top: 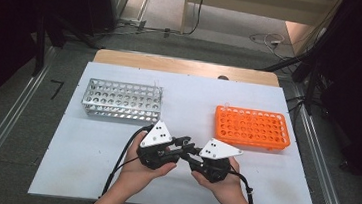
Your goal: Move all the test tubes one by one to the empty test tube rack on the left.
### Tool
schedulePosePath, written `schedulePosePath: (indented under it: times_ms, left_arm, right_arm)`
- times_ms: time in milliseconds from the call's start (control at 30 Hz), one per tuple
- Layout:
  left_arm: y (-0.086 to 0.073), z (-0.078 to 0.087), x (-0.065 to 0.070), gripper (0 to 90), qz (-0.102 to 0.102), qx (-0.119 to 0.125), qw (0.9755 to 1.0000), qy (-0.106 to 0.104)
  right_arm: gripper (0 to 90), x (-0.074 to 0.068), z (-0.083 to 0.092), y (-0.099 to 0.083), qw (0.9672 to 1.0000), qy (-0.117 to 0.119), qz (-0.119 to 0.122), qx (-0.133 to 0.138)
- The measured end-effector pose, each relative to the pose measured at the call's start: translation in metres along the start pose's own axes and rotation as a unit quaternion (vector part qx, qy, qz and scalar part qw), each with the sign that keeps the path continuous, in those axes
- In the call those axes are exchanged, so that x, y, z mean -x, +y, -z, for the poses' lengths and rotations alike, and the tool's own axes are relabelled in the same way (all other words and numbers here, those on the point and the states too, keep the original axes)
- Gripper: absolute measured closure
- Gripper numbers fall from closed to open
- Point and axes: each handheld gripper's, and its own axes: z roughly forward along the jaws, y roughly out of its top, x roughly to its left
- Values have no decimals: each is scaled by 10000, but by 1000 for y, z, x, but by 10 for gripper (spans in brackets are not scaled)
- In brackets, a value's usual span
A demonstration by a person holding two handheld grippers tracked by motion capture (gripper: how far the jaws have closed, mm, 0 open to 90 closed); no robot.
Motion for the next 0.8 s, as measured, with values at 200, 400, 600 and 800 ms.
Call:
schedulePosePath:
  times_ms: [200,400,600,800]
  left_arm:
    - [0,1,-1,745,1,34,10000,-6]
    - [0,1,-2,755,-25,52,10000,7]
    - [0,2,-2,758,-14,79,10000,-27]
    - [0,4,-4,758,10,107,9999,-13]
  right_arm:
    - [740,0,0,-1,10000,33,-16,21]
    - [740,1,0,0,10000,38,-20,28]
    - [730,1,1,-1,10000,47,-25,61]
    - [501,6,4,-2,9996,122,-224,137]
